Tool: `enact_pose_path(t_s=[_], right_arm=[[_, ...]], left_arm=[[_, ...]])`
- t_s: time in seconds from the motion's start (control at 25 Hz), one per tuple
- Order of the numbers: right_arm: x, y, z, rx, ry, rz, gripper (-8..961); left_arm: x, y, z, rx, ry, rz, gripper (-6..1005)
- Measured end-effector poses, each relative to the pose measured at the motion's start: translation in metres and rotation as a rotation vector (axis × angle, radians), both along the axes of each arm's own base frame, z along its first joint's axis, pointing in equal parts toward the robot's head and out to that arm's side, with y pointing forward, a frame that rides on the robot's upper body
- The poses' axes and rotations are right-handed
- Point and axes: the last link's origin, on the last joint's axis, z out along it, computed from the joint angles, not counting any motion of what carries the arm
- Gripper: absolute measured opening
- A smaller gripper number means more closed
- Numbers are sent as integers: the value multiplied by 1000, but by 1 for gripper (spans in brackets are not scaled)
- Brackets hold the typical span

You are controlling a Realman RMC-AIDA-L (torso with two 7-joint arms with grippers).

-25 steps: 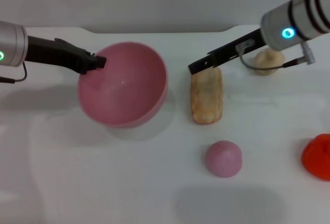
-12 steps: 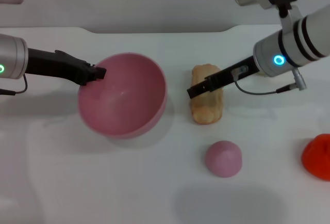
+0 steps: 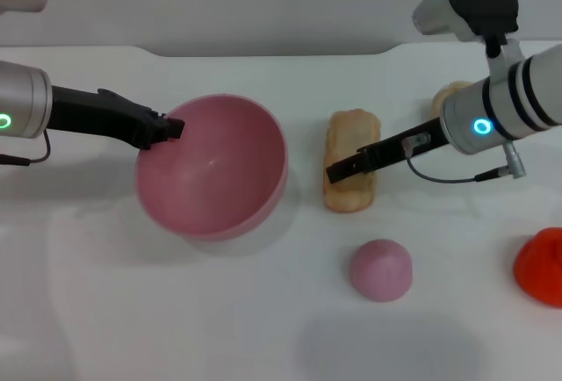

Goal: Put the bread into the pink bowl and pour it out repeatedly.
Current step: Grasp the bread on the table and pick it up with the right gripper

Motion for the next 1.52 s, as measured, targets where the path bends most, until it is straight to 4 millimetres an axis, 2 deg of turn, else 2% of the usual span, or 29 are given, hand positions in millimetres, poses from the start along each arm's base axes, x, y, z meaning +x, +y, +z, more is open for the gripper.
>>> enact_pose_path(t_s=[0.2, 0.48, 0.68, 0.88, 1.16, 1.52], right_arm=[[-3, 2, 3, 13, 8, 9, 664], [-19, 11, 23, 85, 40, 36, 663], [-24, 12, 31, 113, 57, 23, 663], [-20, 9, 41, 162, 83, -39, 664], [-8, -2, 67, 273, 142, -161, 664], [12, -20, 57, 227, 169, -278, 663]], left_arm=[[0, 0, 0, -1, 2, -3, 60], [-1, 0, 2, 1, 7, -3, 60], [-2, 0, 3, 1, 8, -3, 60], [-4, 2, 10, 10, 19, 1, 60], [-5, 4, 14, 12, 33, -5, 60], [-7, 5, 16, 11, 61, -5, 60]])
